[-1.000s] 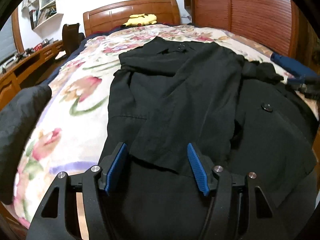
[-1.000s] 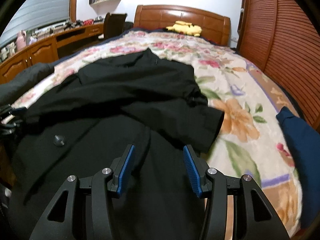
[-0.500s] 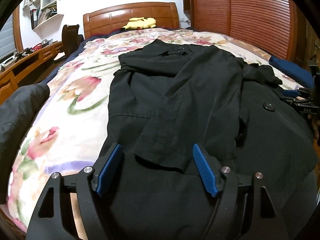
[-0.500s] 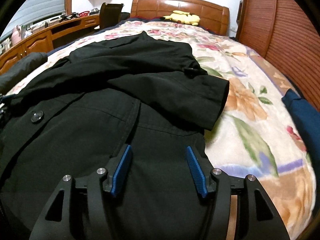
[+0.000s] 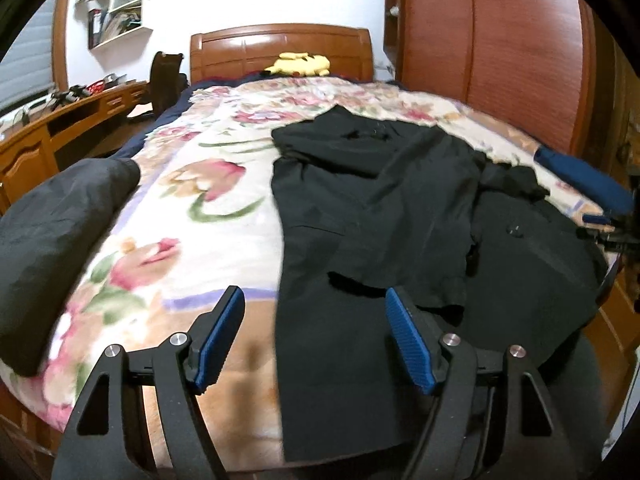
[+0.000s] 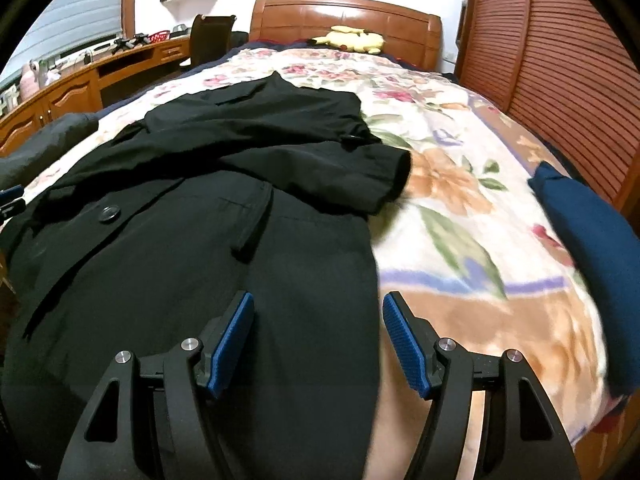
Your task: Fold large clothes
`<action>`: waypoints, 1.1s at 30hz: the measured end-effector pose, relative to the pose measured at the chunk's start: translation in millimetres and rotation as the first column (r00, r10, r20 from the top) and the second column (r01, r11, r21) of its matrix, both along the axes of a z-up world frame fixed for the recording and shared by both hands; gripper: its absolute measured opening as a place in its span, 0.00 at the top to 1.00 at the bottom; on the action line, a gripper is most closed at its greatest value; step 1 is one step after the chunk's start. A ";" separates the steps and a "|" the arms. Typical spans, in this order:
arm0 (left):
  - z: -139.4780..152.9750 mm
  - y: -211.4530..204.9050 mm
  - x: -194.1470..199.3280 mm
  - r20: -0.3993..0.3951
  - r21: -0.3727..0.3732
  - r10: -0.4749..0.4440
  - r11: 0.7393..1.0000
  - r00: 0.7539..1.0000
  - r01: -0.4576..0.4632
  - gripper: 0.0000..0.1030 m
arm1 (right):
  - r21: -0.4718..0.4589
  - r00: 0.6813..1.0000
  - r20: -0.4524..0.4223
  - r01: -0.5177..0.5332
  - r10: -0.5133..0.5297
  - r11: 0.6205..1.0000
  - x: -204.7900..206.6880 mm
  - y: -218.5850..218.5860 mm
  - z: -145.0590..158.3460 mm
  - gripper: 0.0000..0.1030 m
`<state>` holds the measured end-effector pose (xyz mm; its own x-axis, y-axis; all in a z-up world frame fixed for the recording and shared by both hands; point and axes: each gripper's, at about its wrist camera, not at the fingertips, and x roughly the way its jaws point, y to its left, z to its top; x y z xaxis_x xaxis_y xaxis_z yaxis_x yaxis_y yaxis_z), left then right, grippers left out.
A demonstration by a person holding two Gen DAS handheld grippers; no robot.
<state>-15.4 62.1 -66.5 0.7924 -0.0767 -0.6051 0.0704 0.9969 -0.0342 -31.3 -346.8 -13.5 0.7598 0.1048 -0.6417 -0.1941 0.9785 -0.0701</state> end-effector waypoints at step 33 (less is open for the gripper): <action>-32.4 9.4 -22.4 -0.037 -0.038 0.002 0.999 0.999 -0.004 0.53 | 0.034 0.995 -0.045 -0.083 0.084 0.996 -42.6 -3.3 -9.9 0.53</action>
<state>-37.8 71.5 -98.9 0.7699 -0.0981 -0.6305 0.0653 0.9950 -0.0751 -73.8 -350.1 -23.4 0.7172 0.1877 -0.6711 -0.2776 0.9603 -0.0280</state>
